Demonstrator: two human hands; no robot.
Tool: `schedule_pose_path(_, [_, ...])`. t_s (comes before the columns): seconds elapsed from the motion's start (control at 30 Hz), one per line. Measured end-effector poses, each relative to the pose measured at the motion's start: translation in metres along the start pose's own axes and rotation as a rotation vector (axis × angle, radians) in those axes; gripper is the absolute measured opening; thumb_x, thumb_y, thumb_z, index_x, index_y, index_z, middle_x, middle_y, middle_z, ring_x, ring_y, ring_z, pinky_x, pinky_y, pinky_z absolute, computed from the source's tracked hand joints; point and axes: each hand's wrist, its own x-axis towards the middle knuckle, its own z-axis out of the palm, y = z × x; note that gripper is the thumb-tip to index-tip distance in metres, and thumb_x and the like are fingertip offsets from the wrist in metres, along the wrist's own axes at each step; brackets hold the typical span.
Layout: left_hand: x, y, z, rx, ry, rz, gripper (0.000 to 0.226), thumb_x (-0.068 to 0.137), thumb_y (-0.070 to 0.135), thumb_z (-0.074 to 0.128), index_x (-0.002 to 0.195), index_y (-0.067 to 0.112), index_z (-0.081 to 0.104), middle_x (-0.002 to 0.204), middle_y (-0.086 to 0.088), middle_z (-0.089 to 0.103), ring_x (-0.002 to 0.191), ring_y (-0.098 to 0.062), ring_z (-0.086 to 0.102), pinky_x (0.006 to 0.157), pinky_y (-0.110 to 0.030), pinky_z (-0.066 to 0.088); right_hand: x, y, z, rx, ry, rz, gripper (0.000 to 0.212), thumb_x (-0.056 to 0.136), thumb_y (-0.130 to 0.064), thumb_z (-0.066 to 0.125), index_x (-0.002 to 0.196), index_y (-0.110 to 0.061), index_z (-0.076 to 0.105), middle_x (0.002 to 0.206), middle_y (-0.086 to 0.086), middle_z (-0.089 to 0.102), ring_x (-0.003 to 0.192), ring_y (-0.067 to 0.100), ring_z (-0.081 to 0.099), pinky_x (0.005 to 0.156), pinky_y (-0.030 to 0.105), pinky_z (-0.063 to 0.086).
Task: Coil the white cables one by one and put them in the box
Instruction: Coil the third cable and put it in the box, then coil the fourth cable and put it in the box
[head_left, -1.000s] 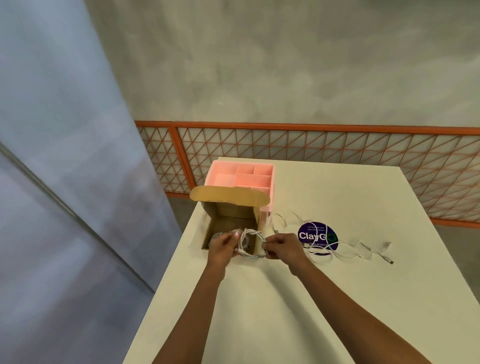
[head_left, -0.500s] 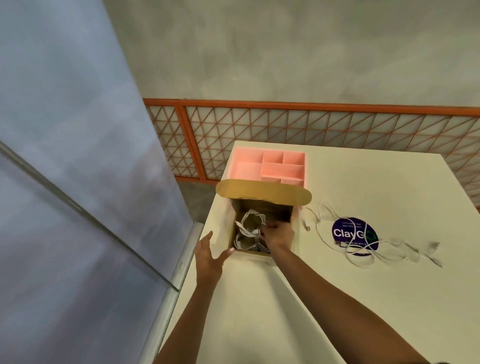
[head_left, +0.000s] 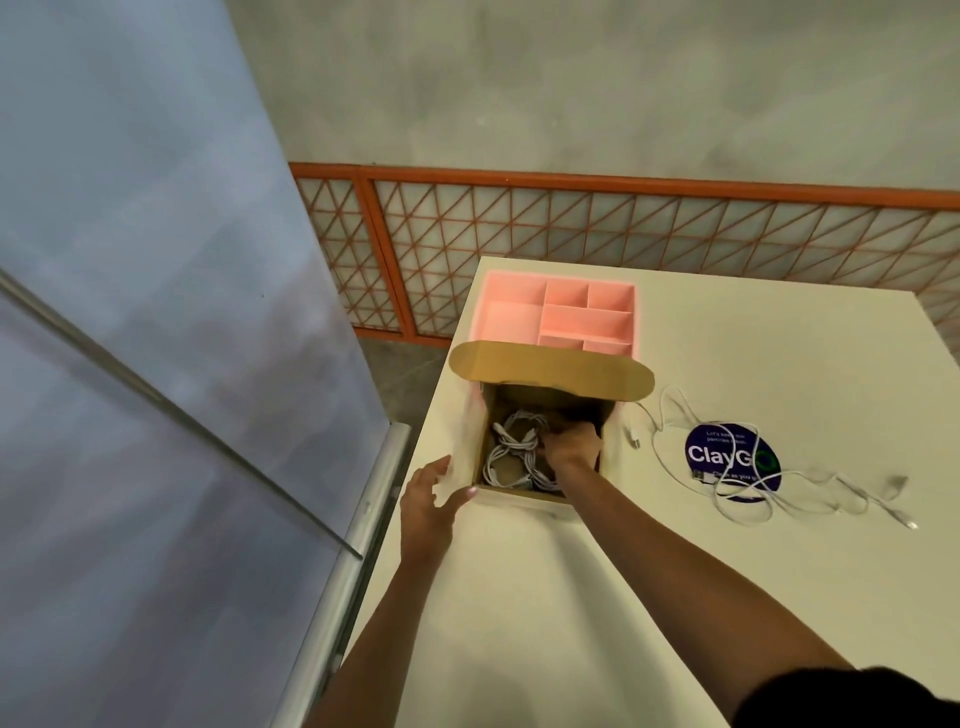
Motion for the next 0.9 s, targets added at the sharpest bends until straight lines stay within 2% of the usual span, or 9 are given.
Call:
schedule_pose_path(0.1, [-0.005, 0.004, 0.0, 0.129, 0.034, 0.052, 0.054, 0.08, 0.037, 0.072, 0.128, 0.022, 0.053, 0.125, 0.012, 0.046, 0.117, -0.007, 0.043, 0.098, -0.028, 0.035, -0.009, 0.004, -0.007, -0.02, -0.032, -0.059, 0.03, 0.092, -0.019, 0.058, 0.106, 0.007, 0.065, 0.109, 0.022, 0.067, 0.103, 0.035, 0.062, 0.081, 0.032, 0.047])
schedule_pose_path(0.17, [-0.011, 0.014, 0.004, 0.216, 0.121, 0.128, 0.057, 0.081, 0.04, 0.071, 0.13, 0.019, 0.051, 0.125, 0.014, 0.04, 0.116, -0.002, 0.033, 0.096, -0.026, 0.031, -0.016, 0.011, -0.016, -0.02, -0.073, -0.141, 0.026, 0.094, -0.017, 0.055, 0.1, 0.004, 0.068, 0.102, 0.019, 0.069, 0.092, 0.031, 0.063, 0.073, 0.029, 0.045])
schedule_pose_path(0.23, [-0.02, 0.026, 0.013, 0.26, 0.172, 0.22, 0.051, 0.085, 0.04, 0.066, 0.129, 0.017, 0.051, 0.122, 0.015, 0.039, 0.114, 0.0, 0.031, 0.095, -0.025, 0.032, -0.024, 0.021, -0.028, -0.005, -0.135, -0.256, 0.023, 0.093, -0.018, 0.055, 0.099, -0.004, 0.072, 0.094, 0.011, 0.071, 0.084, 0.025, 0.064, 0.074, 0.03, 0.049])
schedule_pose_path(0.33, [-0.034, 0.043, 0.035, 0.262, 0.156, 0.321, 0.037, 0.094, 0.041, 0.051, 0.121, 0.016, 0.054, 0.116, 0.008, 0.05, 0.107, -0.003, 0.037, 0.09, -0.027, 0.039, -0.031, 0.039, -0.057, 0.02, -0.236, -0.367, 0.017, 0.09, -0.025, 0.062, 0.097, -0.014, 0.073, 0.089, 0.001, 0.071, 0.081, 0.017, 0.067, 0.082, 0.031, 0.055])
schedule_pose_path(0.4, [-0.041, 0.051, 0.052, 0.27, 0.141, 0.431, 0.036, 0.098, 0.042, 0.04, 0.113, 0.015, 0.057, 0.108, 0.002, 0.058, 0.099, -0.008, 0.045, 0.083, -0.029, 0.047, -0.033, 0.052, -0.079, -0.013, -0.308, -0.429, 0.014, 0.089, -0.024, 0.064, 0.094, -0.014, 0.073, 0.087, -0.002, 0.07, 0.075, 0.01, 0.065, 0.075, 0.026, 0.054])
schedule_pose_path(0.5, [-0.053, 0.062, 0.079, 0.306, 0.077, 0.552, 0.033, 0.099, 0.037, 0.036, 0.106, 0.014, 0.059, 0.1, 0.001, 0.06, 0.092, -0.011, 0.05, 0.077, -0.03, 0.05, -0.028, 0.07, -0.118, -0.049, -0.356, -0.43, 0.014, 0.09, -0.017, 0.061, 0.093, -0.011, 0.073, 0.083, -0.002, 0.07, 0.068, 0.011, 0.065, 0.06, 0.02, 0.053])
schedule_pose_path(0.73, [-0.071, 0.097, 0.147, 0.237, -0.154, 0.573, 0.019, 0.101, 0.024, 0.041, 0.106, 0.014, 0.057, 0.1, 0.007, 0.055, 0.089, -0.003, 0.051, 0.076, -0.01, 0.039, 0.006, 0.101, -0.193, -0.1, -0.196, -0.333, 0.015, 0.092, -0.013, 0.057, 0.085, -0.011, 0.069, 0.074, -0.007, 0.065, 0.063, 0.008, 0.06, 0.054, 0.016, 0.05])
schedule_pose_path(0.83, [-0.062, 0.112, 0.179, 0.279, -0.261, 0.523, 0.018, 0.1, 0.019, 0.043, 0.109, 0.011, 0.056, 0.107, 0.001, 0.054, 0.09, -0.008, 0.054, 0.076, -0.018, 0.043, 0.022, 0.107, -0.215, -0.164, -0.078, -0.341, 0.019, 0.091, -0.016, 0.057, 0.08, -0.005, 0.067, 0.072, 0.004, 0.065, 0.071, 0.021, 0.062, 0.07, 0.032, 0.051])
schedule_pose_path(0.9, [-0.049, 0.119, 0.196, 0.325, -0.325, 0.468, 0.02, 0.098, 0.014, 0.045, 0.114, 0.006, 0.054, 0.116, -0.008, 0.051, 0.094, -0.018, 0.057, 0.081, -0.024, 0.044, 0.031, 0.108, -0.224, -0.217, -0.012, -0.376, 0.018, 0.091, -0.014, 0.056, 0.089, -0.001, 0.068, 0.084, 0.01, 0.066, 0.081, 0.025, 0.062, 0.074, 0.031, 0.046])
